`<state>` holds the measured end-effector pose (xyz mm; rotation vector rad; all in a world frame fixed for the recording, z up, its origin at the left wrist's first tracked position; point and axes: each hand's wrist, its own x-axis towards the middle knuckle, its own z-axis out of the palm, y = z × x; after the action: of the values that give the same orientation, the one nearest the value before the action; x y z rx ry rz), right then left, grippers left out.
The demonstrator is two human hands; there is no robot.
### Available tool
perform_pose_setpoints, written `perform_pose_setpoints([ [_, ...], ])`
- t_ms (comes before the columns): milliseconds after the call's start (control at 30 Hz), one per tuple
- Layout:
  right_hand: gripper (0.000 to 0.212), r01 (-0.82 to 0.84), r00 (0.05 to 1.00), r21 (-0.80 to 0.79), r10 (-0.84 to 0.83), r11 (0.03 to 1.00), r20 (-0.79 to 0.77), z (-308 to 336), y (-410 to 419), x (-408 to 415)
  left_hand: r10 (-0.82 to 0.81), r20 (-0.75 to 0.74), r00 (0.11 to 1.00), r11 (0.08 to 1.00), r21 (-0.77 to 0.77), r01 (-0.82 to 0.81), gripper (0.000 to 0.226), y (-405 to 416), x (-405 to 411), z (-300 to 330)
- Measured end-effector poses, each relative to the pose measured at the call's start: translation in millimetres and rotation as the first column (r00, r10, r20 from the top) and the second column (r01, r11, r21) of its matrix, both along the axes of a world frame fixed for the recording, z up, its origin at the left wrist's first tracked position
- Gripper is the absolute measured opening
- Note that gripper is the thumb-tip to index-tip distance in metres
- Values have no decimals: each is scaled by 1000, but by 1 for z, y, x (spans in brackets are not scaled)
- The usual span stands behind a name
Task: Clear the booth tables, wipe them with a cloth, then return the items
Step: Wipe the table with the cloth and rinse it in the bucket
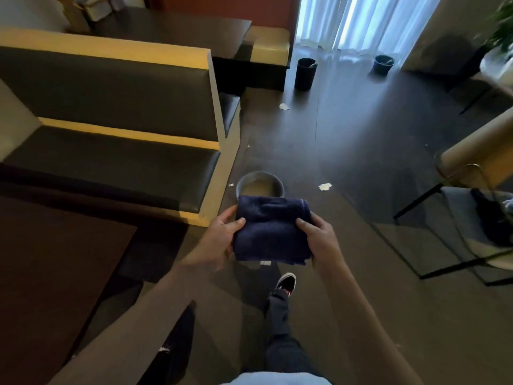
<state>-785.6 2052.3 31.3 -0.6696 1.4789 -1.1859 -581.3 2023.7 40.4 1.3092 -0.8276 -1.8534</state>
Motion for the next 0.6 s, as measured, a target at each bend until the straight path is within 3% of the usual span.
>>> perform_pose_setpoints([
  [100,25,-18,1000,24,18,1000,15,-21,-68,-10,5,85,996,1000,18,-6,33,-66,-11,-20],
  [367,26,-91,995,77,94,993,-42,-77,-263,-44,50,169,984,997,49,-59,46,-253,-44,-71],
  [600,27,-121,988,252,142,960,-66,-148,-356,-61,14,300,954,993,109,-48,44,-349,-68,-146],
])
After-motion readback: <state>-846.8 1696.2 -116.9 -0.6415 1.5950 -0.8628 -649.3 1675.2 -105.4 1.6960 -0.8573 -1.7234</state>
